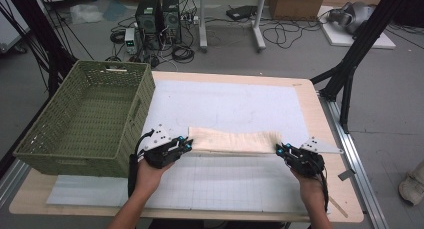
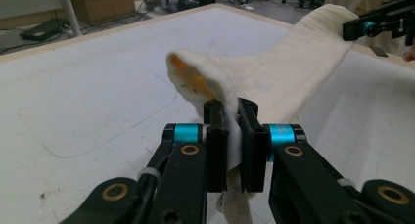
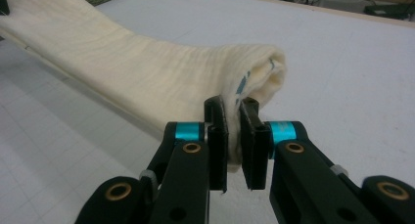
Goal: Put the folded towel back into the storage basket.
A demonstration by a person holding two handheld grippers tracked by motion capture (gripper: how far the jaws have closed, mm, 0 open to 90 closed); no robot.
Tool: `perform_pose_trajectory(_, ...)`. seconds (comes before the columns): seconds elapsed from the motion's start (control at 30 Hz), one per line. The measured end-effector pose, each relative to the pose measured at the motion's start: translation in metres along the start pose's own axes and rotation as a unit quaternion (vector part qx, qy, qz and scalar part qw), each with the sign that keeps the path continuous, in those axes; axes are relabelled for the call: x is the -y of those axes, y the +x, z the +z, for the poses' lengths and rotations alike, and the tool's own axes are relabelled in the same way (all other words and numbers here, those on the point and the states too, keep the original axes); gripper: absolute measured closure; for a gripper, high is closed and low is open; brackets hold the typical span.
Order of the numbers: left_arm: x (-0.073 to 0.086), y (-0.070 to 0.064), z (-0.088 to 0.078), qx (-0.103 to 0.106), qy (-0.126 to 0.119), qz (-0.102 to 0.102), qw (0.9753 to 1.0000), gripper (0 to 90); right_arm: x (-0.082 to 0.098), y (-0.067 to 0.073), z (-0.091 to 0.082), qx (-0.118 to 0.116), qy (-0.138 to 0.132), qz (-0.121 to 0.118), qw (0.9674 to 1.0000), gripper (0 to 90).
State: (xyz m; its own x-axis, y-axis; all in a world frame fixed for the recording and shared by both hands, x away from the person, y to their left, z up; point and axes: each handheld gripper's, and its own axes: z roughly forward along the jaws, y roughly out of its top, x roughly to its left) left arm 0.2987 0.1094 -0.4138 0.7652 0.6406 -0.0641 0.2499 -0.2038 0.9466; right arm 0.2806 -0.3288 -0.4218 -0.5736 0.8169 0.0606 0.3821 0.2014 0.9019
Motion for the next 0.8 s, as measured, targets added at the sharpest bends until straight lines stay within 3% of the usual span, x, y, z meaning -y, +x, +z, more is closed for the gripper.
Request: perform_pose_trajectory(0.8,-0.003,-0.002,-0.020,-0.010,-0.013,0.009,0.9998,83.2,-0.013,0.002,0.009,-0.018,-0.018,-0.010,0.9996,83.2)
